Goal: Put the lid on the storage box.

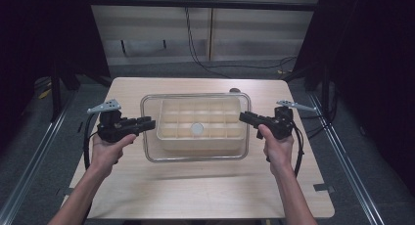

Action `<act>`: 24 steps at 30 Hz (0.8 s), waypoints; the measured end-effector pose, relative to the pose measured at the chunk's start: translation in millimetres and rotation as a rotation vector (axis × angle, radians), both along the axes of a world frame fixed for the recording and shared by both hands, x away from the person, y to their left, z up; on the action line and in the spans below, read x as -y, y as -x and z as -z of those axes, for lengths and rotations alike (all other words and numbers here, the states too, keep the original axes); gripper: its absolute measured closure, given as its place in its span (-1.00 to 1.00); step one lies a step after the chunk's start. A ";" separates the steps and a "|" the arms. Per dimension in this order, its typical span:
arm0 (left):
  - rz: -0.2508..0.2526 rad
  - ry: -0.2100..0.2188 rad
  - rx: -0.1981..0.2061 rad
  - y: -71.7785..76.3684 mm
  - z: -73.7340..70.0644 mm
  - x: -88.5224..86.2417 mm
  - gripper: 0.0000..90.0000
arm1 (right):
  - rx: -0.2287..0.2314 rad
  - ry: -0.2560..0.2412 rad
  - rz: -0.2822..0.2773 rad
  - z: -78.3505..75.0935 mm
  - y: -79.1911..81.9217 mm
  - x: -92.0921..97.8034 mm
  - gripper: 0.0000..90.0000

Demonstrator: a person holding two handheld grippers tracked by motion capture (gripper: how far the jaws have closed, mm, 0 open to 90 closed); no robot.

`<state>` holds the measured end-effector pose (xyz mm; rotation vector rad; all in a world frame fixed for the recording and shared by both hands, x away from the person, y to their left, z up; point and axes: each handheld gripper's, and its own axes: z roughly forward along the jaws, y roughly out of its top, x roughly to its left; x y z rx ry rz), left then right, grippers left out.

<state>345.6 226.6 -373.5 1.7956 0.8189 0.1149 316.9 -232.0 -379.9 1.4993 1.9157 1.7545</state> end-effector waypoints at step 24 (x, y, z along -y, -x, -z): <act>-0.046 -0.007 0.024 -28.8 -20.6 9.1 0.47 | 0.027 -0.001 0.027 -20.7 -28.1 4.2 0.53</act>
